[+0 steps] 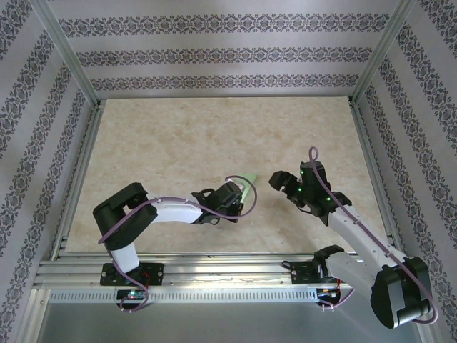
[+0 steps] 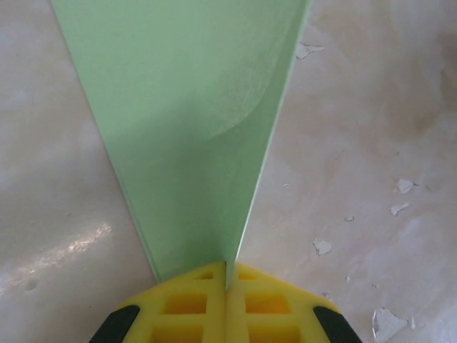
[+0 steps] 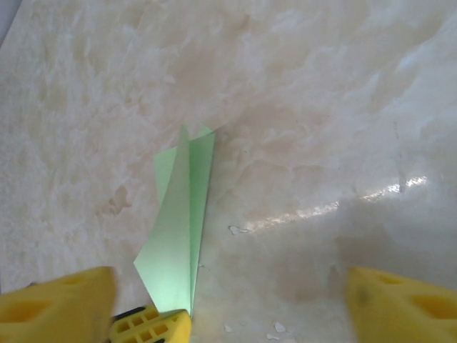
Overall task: Fold a paper plane with a square sheet of paper (pick it up from the middle)
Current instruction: Fold the wing for the fifth time at the center of the table.
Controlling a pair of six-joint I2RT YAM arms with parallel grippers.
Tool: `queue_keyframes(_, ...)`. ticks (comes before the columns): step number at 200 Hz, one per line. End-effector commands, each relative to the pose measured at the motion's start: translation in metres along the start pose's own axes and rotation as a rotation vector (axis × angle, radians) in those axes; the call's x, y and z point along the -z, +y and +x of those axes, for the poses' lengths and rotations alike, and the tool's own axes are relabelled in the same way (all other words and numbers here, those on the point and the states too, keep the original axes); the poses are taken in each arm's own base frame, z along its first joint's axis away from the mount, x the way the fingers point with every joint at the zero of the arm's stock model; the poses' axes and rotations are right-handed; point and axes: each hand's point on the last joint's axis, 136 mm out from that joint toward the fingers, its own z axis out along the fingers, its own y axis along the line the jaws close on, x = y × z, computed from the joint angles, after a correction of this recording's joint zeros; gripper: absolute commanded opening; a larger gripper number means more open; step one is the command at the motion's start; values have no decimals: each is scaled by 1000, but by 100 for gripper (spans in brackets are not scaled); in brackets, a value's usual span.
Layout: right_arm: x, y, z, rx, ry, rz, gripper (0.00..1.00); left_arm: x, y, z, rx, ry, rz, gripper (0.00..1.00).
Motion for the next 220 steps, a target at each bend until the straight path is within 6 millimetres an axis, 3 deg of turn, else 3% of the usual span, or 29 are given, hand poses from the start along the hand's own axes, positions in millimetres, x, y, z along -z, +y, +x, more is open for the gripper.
queue_keyframes(1,12,11,-10,138,-26,-15,98,7,-19,-7,88,-14,234,0)
queue_keyframes(30,14,13,-14,194,-18,-7,98,3,-24,-7,195,-8,419,0)
queue_keyframes(47,12,10,-14,111,-2,-23,98,-1,-24,-6,237,4,470,0)
queue_keyframes(61,6,22,-10,63,35,-174,98,-4,-24,-4,254,15,483,0)
queue_keyframes(78,1,39,-4,15,56,-337,85,-5,-23,-2,257,22,482,0)
queue_keyframes(102,-10,44,17,100,114,-286,77,-7,-19,1,272,41,469,0)
queue_keyframes(123,-17,62,37,196,146,-325,61,-7,-18,3,280,54,464,0)
queue_keyframes(147,-31,64,52,189,198,-315,40,-9,-17,5,290,73,460,0)
queue_keyframes(165,-41,73,62,177,263,-358,30,-11,-14,8,308,87,447,0)
queue_keyframes(191,-54,90,68,189,306,-407,22,-14,-11,13,322,109,443,0)
queue_keyframes(220,-72,90,69,178,329,-385,19,-16,-9,18,330,133,436,0)
